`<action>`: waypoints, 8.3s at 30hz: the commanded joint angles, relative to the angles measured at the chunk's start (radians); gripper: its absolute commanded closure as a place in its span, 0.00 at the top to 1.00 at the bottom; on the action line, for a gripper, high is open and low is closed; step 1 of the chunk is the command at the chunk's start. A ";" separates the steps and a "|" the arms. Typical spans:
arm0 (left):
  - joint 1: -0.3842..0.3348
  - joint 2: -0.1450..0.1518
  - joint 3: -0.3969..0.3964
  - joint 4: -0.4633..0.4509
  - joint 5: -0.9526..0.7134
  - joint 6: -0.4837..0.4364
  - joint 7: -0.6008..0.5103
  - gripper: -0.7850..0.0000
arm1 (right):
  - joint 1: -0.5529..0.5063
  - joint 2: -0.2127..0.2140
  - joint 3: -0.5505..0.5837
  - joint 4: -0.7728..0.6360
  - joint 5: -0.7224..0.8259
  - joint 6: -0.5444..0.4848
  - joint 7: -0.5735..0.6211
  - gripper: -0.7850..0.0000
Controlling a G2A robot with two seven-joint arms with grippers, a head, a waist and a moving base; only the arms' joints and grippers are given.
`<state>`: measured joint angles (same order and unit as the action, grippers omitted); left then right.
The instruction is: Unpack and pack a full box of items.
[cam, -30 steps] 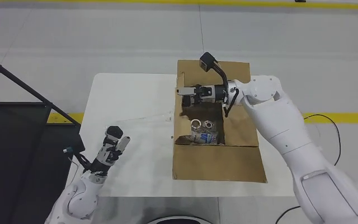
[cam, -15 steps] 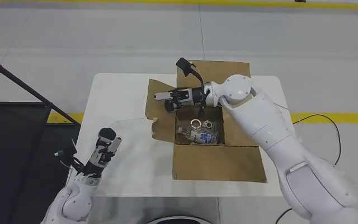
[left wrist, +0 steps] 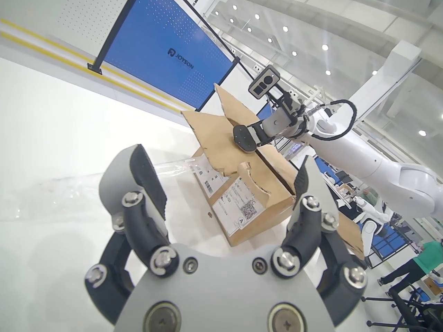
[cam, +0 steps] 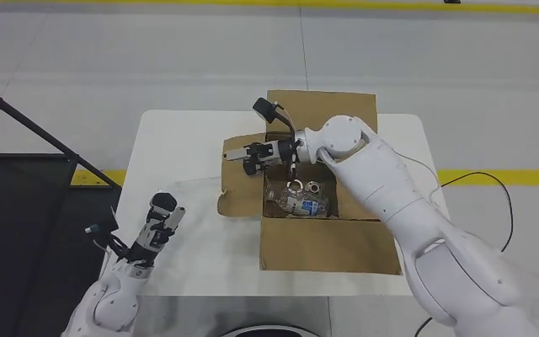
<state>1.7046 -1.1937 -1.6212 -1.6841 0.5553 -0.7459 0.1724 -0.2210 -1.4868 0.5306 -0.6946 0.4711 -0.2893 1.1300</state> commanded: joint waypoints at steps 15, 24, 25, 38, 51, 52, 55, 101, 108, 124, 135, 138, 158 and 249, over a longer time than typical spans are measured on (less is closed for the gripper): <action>0.002 0.000 -0.001 -0.044 -0.019 -0.029 -0.041 1.00 | -0.015 0.025 0.103 -0.002 -0.037 -0.184 0.033 1.00; 0.011 0.012 -0.027 -0.186 -0.099 -0.045 -0.177 1.00 | -0.129 0.126 0.260 -0.146 -0.148 -0.348 0.013 1.00; 0.007 0.014 -0.027 -0.200 -0.117 -0.042 -0.201 1.00 | -0.150 0.140 0.284 -0.172 -0.165 -0.365 0.008 1.00; -0.095 0.023 0.072 -0.377 -0.176 0.125 -0.425 1.00 | -0.573 0.313 0.705 -0.676 -0.356 -0.387 -0.078 1.00; -0.323 0.013 0.275 -0.441 -0.126 0.386 -0.615 1.00 | -0.932 0.387 1.042 -0.899 -0.320 -0.525 -0.142 1.00; -0.351 0.011 0.293 -0.438 -0.113 0.414 -0.626 1.00 | -0.952 0.390 1.061 -0.901 -0.312 -0.539 -0.146 1.00; -0.424 0.004 0.357 -0.427 -0.084 0.478 -0.667 1.00 | -1.000 0.399 1.107 -0.895 -0.291 -0.559 -0.165 1.00; -1.116 -0.160 0.869 0.271 -0.581 0.961 -1.007 1.00 | -1.185 0.482 1.249 -0.955 -0.192 -0.723 -0.322 1.00; -1.139 -0.199 0.920 0.398 -0.632 0.906 -0.952 1.00 | -1.182 0.495 1.232 -0.956 -0.184 -0.723 -0.322 1.00; -1.154 -0.266 0.968 0.537 -0.711 0.807 -0.879 1.00 | -1.220 0.510 1.254 -0.977 -0.174 -0.723 -0.325 1.00; -1.149 -0.275 0.927 0.539 -0.725 0.770 -0.889 1.00 | -1.228 0.514 1.254 -0.996 -0.181 -0.723 -0.331 1.00; -1.137 -0.269 0.902 0.505 -0.713 0.769 -0.888 1.00 | -1.225 0.516 1.250 -1.000 -0.184 -0.723 -0.333 1.00; -1.159 -0.309 0.911 0.383 -0.692 0.751 -0.748 1.00 | -1.334 0.520 1.390 -1.052 -0.156 -0.723 -0.387 1.00; -0.078 -0.245 -0.173 -0.513 -0.636 0.778 -1.042 1.00 | -1.082 0.508 1.176 -1.123 -0.444 -0.466 -0.237 1.00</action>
<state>1.6278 -1.4382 -1.7940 -2.1961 -0.0818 0.0322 -0.8747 -1.3025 -0.9791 1.7067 -1.8177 0.0269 -0.7566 0.8930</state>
